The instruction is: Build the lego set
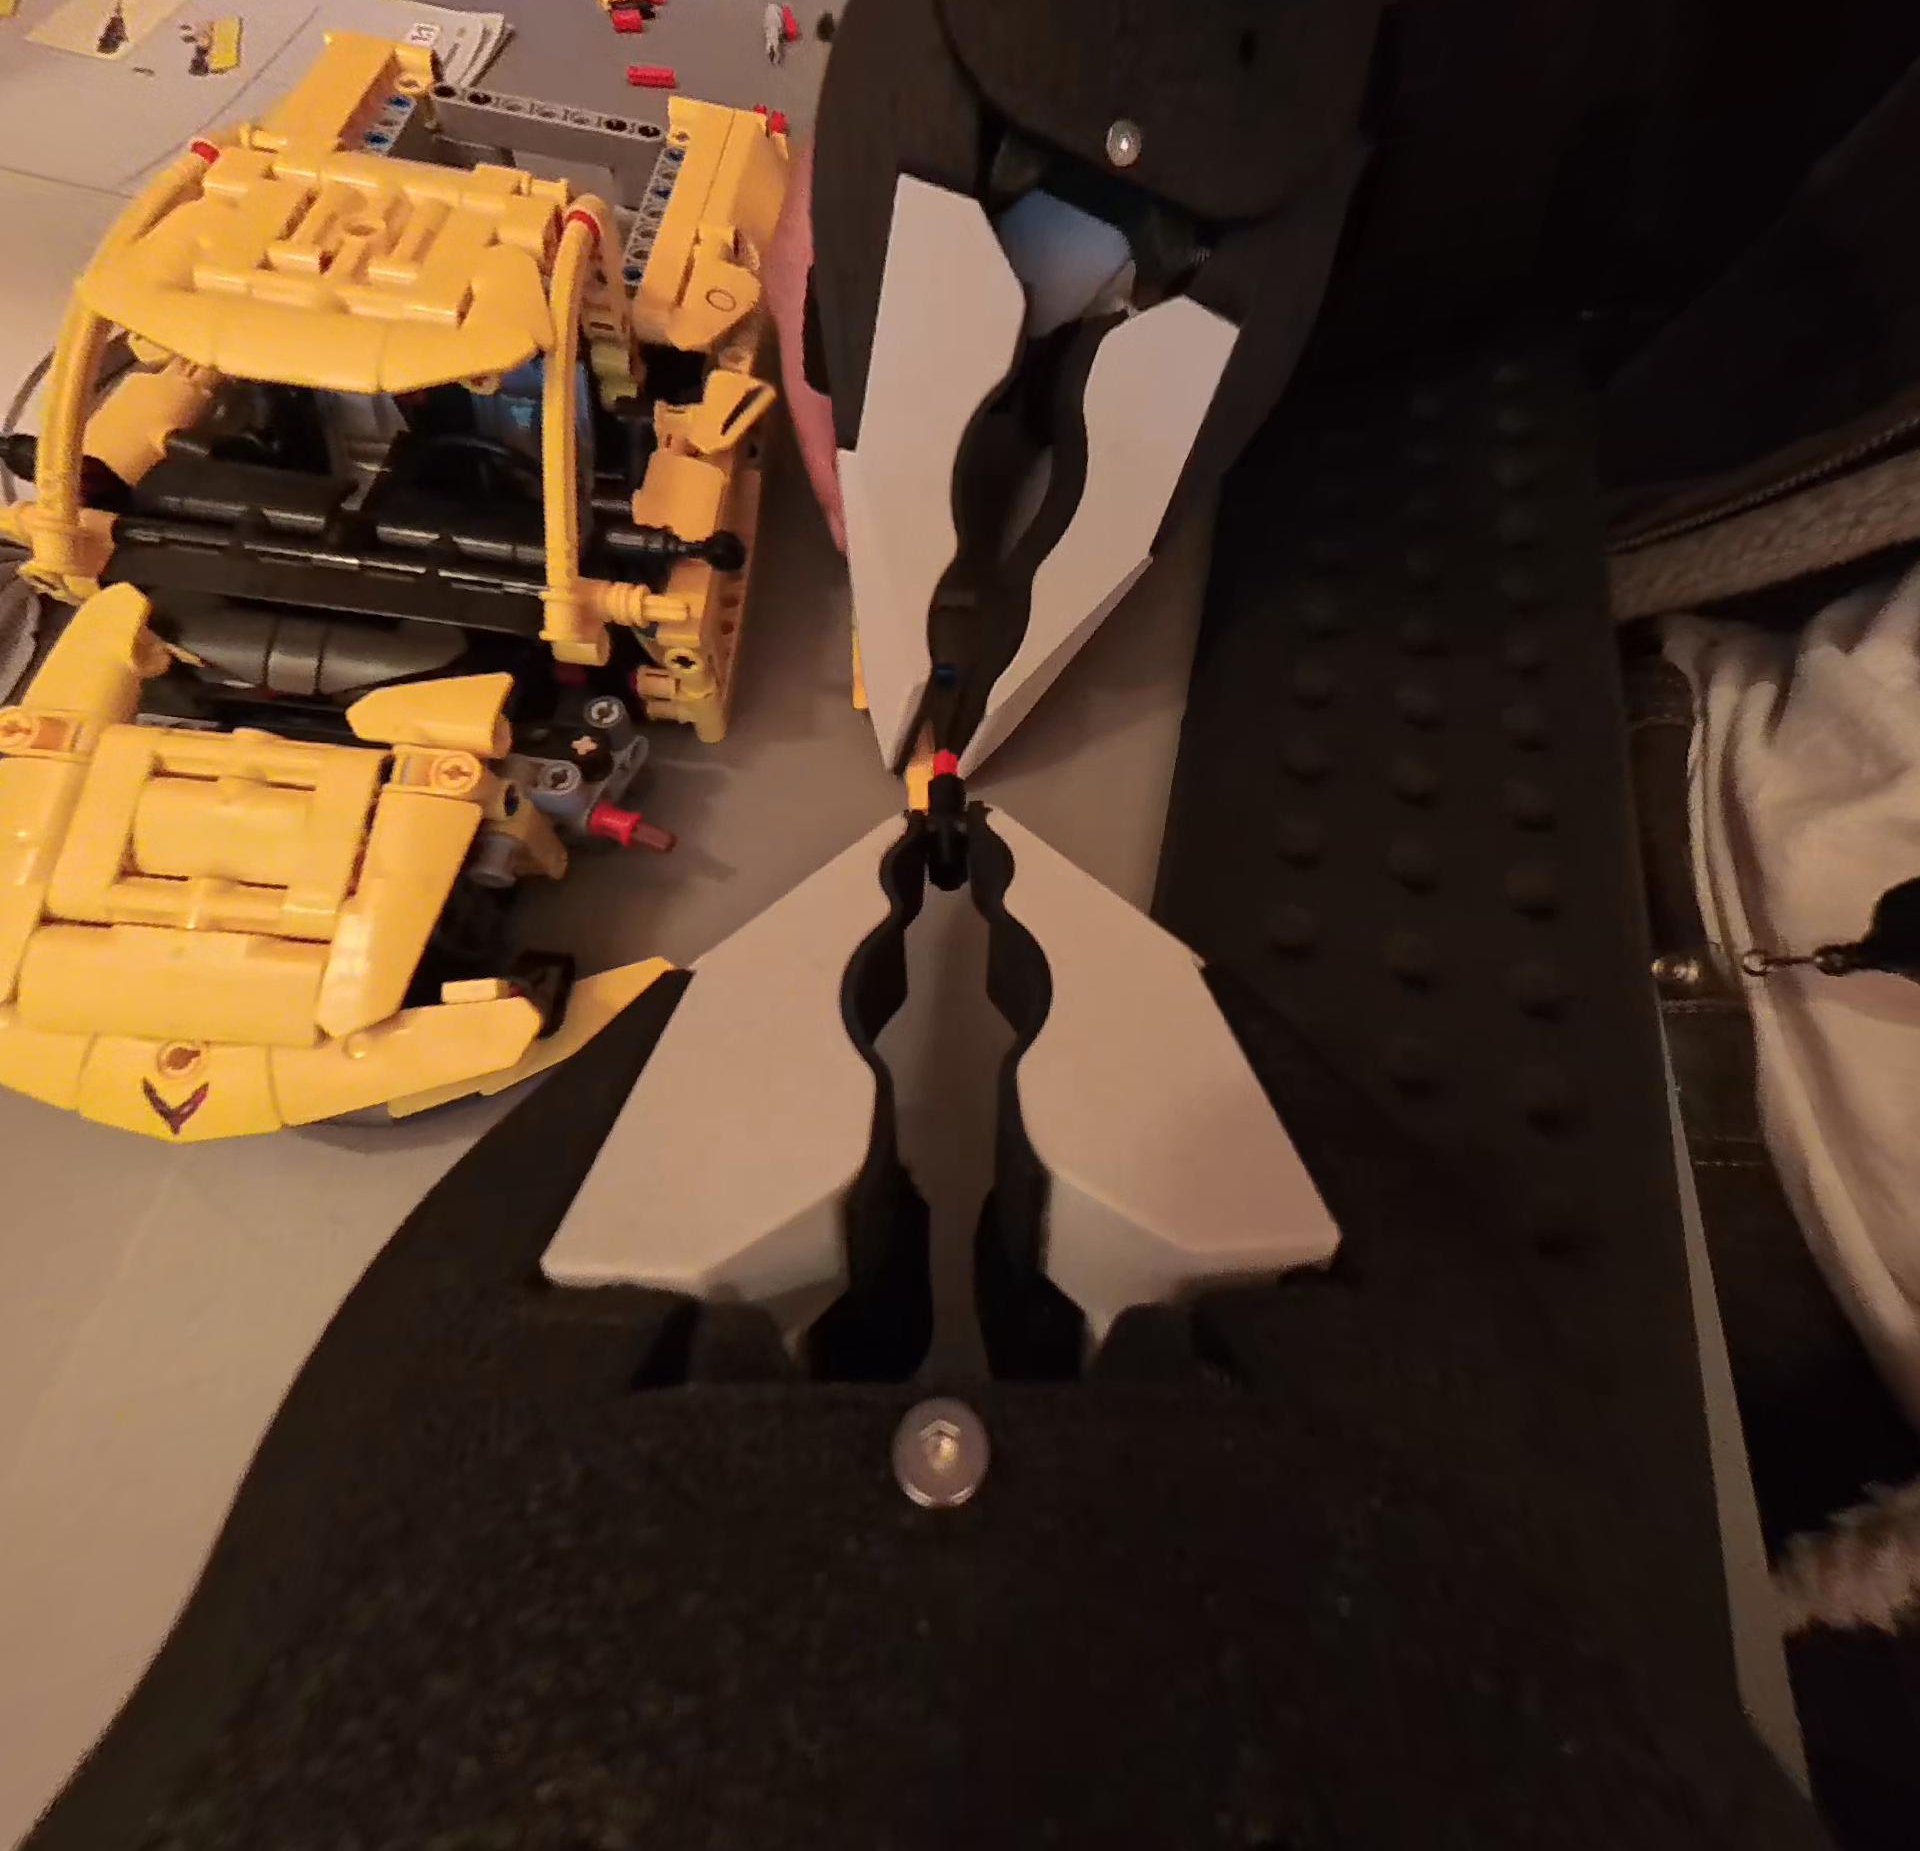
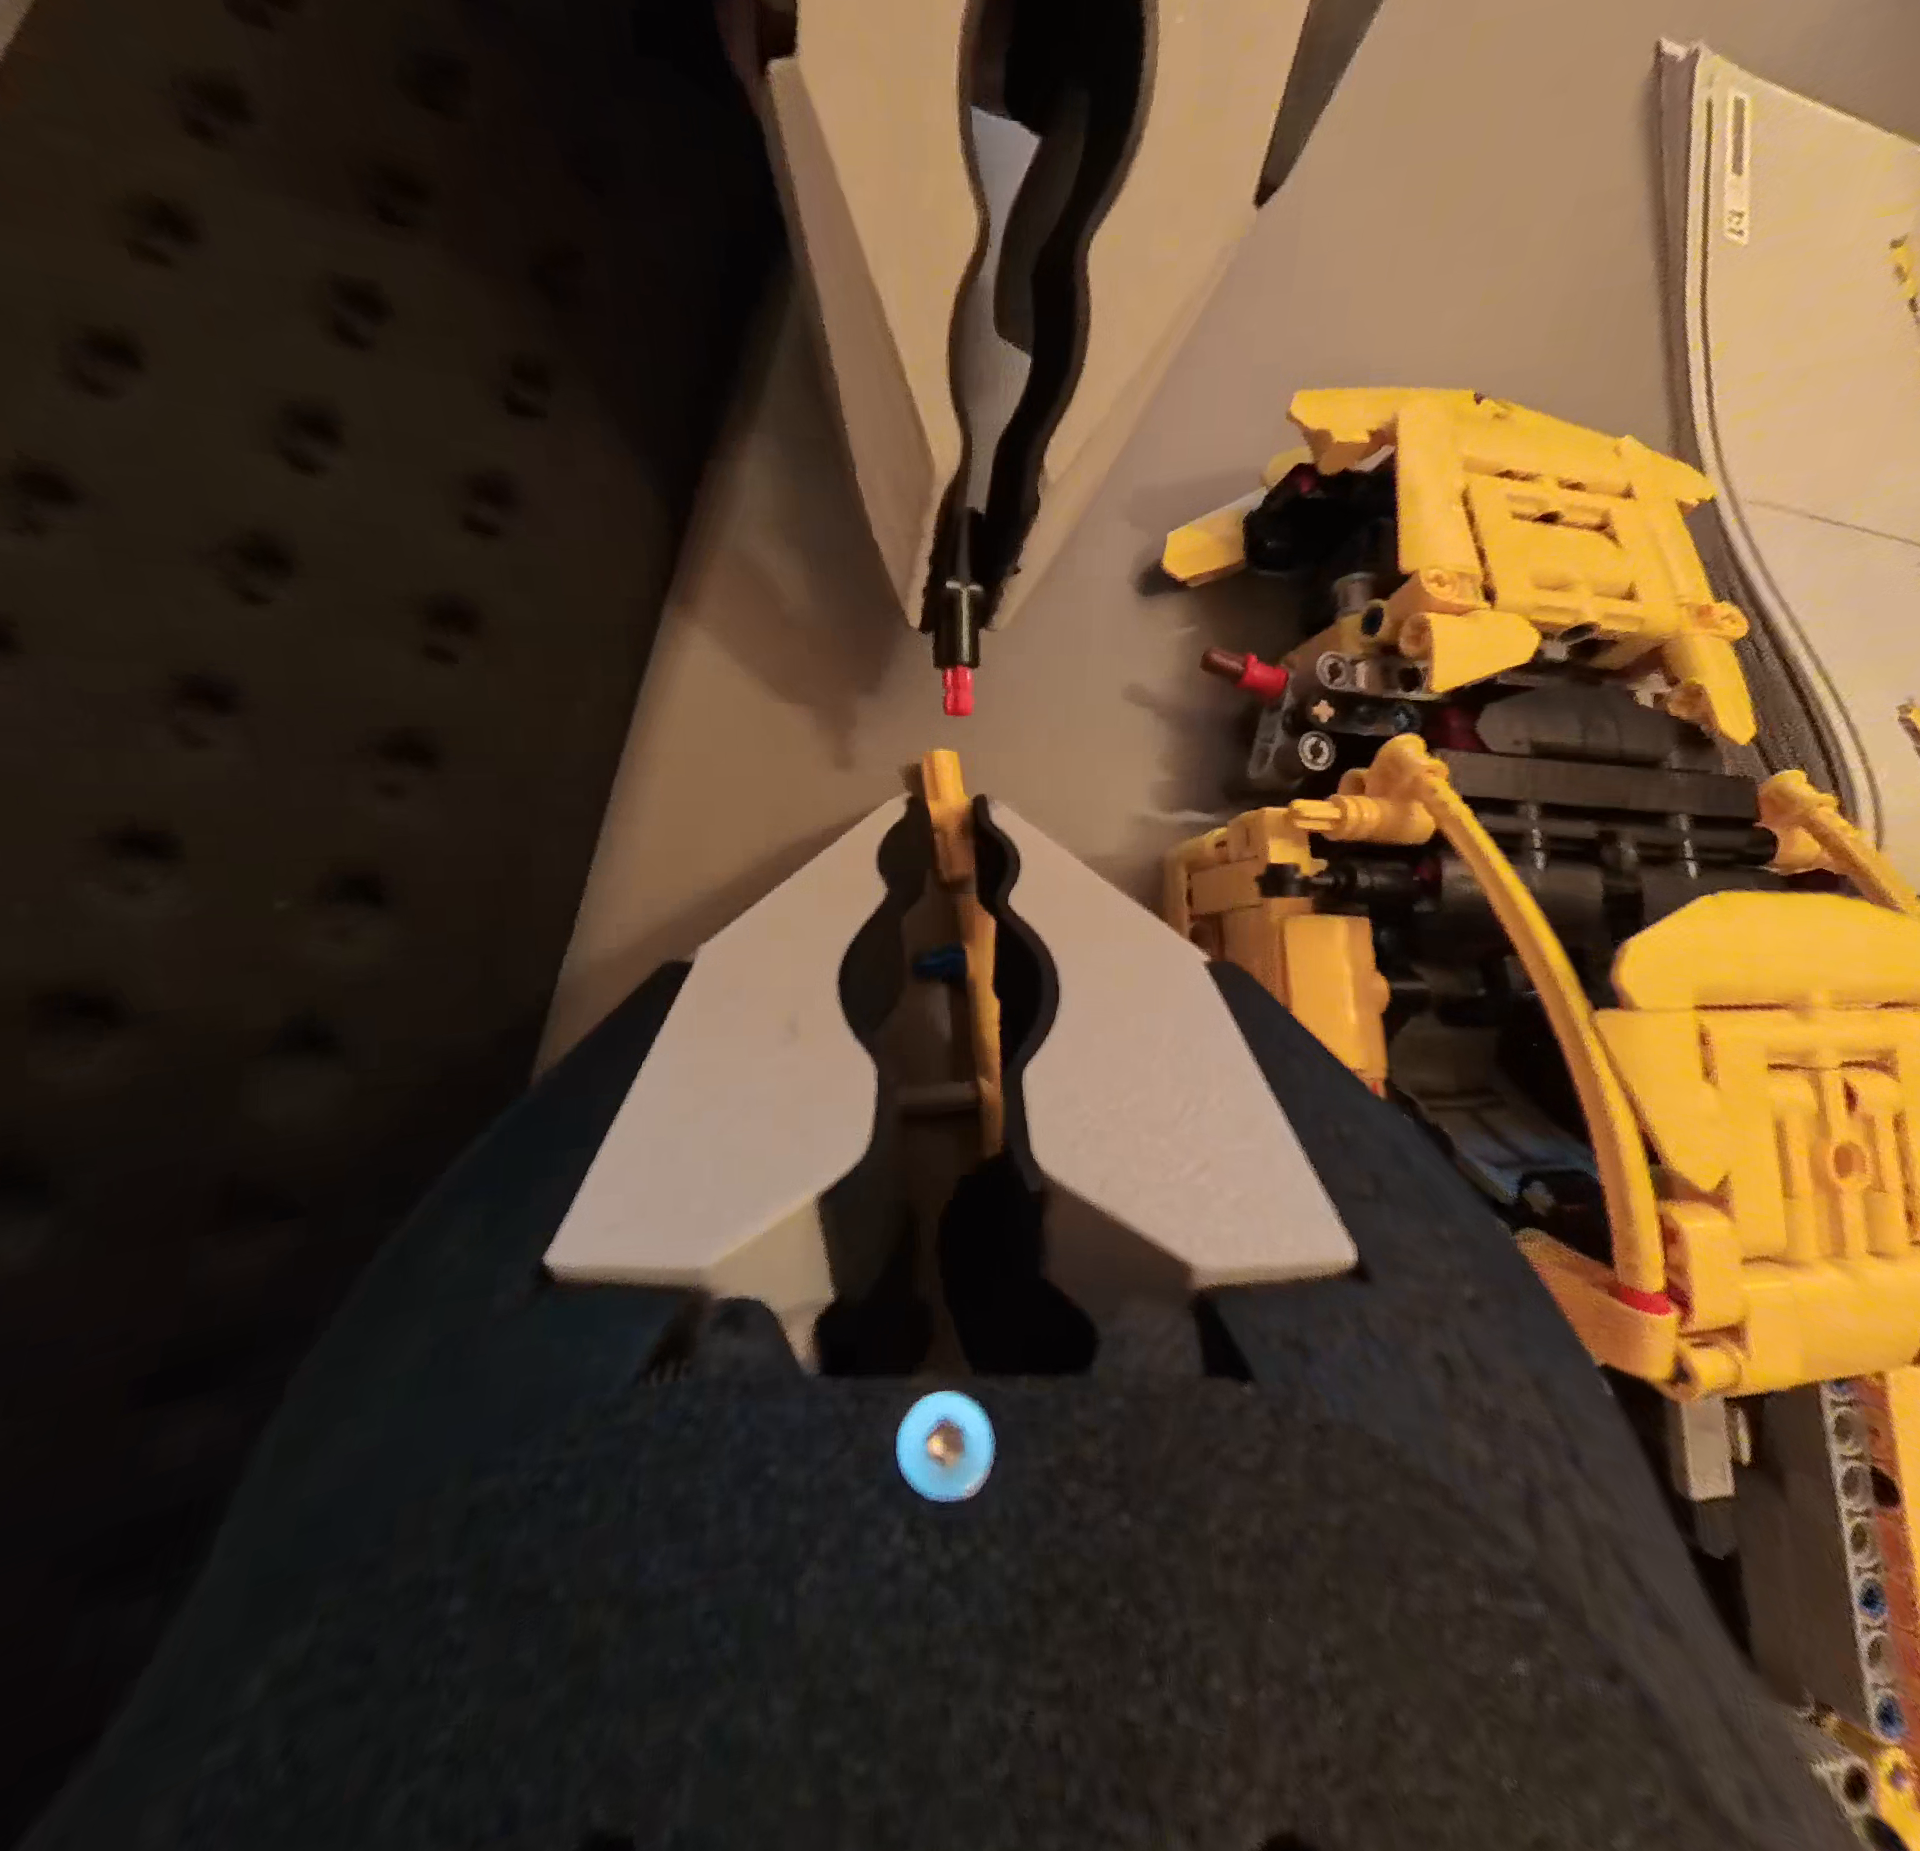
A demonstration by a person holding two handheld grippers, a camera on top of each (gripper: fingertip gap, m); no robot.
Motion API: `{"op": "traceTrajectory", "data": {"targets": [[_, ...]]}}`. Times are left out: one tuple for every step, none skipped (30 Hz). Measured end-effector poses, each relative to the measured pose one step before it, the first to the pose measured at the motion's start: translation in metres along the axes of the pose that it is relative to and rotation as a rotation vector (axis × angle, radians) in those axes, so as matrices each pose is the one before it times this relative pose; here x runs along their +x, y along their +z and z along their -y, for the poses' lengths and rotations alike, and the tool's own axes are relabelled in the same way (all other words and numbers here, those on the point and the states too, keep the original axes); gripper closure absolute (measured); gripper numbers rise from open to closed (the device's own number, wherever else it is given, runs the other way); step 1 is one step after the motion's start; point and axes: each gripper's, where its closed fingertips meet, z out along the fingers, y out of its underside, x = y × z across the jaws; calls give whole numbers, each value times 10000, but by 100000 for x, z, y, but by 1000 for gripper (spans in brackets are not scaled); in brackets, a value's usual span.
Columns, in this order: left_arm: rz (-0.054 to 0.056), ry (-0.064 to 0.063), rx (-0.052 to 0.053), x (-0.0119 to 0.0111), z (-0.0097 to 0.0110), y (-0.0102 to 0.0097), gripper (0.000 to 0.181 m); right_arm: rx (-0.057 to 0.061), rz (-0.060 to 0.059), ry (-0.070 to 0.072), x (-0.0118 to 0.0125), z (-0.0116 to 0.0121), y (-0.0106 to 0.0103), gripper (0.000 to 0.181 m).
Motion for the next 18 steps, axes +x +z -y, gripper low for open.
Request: {"op": "traceTrajectory", "data": {"targets": [[15,104,-49,47,-68,76,174,-44,-86,-109,21,-48,-19,173],[-2,121,-79,95,-104,103,174,-180,169,80,-134,-119,-131,173],[49,165,-81,43,-99,99,174,-99,292,345,-173,-9,-257,173],[139,211,-48,-58,-51,52,174,307,38,267,108,393,-406,173],[67,182,-11,36,-7,35,174,425,-94,79,200,508,-472,174],[-24,90,2,110,5,19,174,189,112,94,-119,217,-332,174],[2,40,4,27,8,29,174,49,186,139,-240,59,-128,174],[-15,27,1,21,-1,16,174,45,5,50,-38,21,4,174],[-32,19,-1,50,4,9,174,4,82,22,-165,-80,97,174],[-18,34,-17,49,-15,22,174,-25,56,34,-97,-78,83,174],[-5,37,-15,39,-35,27,174,-23,-28,-10,56,-53,-8,174],[13,23,0,-5,0,2,174,43,10,43,16,67,-40,174],[4,18,68,9,121,-54,175,95,35,50,-25,162,-69,174],[-24,-18,58,23,78,-56,174,47,11,6,-9,73,-44,174],[-25,-29,24,8,56,-26,174,20,0,-1,-15,15,-17,174],[-19,17,-5,44,13,10,174,2,37,-11,-65,-5,5,174],[18,39,-30,15,-28,23,174,5,-33,-39,1,-22,22,174],[20,47,-20,7,6,5,174,41,4,5,-36,22,3,174]]}}
